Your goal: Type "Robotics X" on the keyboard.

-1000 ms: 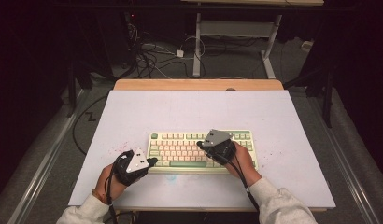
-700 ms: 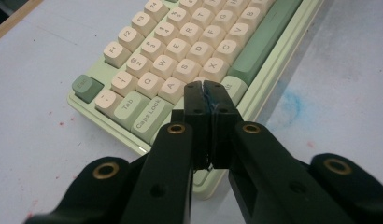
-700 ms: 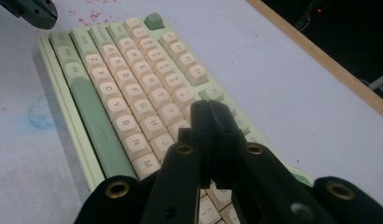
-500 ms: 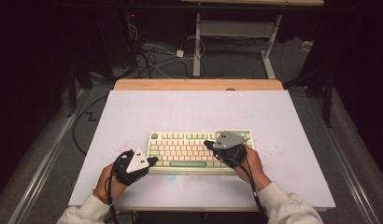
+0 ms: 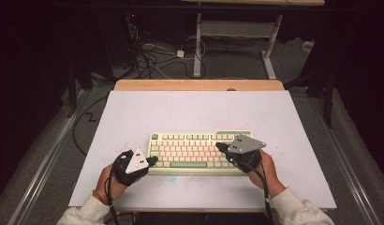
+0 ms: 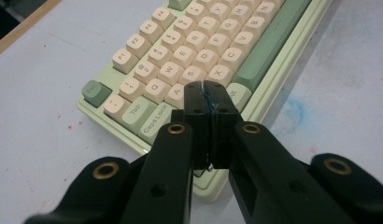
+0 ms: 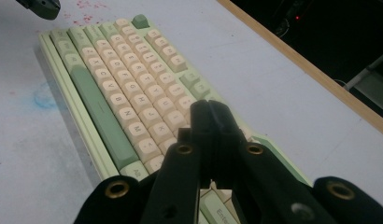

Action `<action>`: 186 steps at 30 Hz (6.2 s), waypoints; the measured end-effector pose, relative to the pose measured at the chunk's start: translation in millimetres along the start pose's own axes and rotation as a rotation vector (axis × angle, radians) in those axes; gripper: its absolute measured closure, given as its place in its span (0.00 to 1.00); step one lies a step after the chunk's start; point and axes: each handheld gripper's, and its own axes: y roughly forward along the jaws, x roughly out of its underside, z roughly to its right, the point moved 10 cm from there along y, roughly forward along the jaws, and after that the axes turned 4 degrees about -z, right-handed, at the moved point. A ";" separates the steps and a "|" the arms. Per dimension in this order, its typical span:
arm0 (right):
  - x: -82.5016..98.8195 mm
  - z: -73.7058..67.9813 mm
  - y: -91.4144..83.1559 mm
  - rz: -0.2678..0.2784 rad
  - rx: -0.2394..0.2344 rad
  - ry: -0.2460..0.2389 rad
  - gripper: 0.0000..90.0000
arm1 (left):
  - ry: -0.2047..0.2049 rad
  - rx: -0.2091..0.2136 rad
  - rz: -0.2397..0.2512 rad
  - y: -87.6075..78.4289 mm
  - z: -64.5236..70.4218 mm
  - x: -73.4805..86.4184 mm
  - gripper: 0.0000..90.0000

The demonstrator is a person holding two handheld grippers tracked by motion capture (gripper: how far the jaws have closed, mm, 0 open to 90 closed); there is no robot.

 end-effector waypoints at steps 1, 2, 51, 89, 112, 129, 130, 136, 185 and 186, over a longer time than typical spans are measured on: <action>1.0 0.6 -1.7 -0.002 0.003 -0.002 1.00 | 0.001 -0.002 0.000 0.2 0.1 -0.3 0.96; 1.9 1.4 -3.2 -0.001 0.005 -0.004 1.00 | 0.000 -0.004 0.002 0.3 0.1 -0.7 0.96; 48.6 6.4 -45.3 -0.051 0.040 0.025 1.00 | 0.042 0.108 -0.007 47.2 19.9 -44.7 0.96; 50.0 7.3 -44.2 -0.055 0.037 0.026 1.00 | 0.072 0.068 -0.019 48.5 14.8 -44.1 0.96; 50.5 7.4 -43.2 -0.056 0.038 0.023 1.00 | 0.059 0.055 -0.011 38.9 9.9 -38.0 0.96; 51.1 6.3 -41.4 -0.061 0.032 0.022 1.00 | 0.002 0.033 -0.005 36.6 -10.0 -34.6 0.96; 51.1 6.1 -41.4 -0.061 0.031 0.021 1.00 | -0.005 0.035 -0.001 36.8 -11.1 -34.8 0.96; 52.3 5.1 -39.5 -0.069 0.028 0.018 1.00 | -0.009 0.047 -0.020 43.3 -13.0 -33.5 0.96; 53.5 3.7 -38.1 -0.079 0.026 0.014 0.99 | -0.012 0.033 0.008 36.3 -15.2 -42.4 0.97; 53.5 3.7 -38.1 -0.079 0.026 0.014 0.99 | -0.012 0.034 0.009 35.9 -14.9 -42.5 0.97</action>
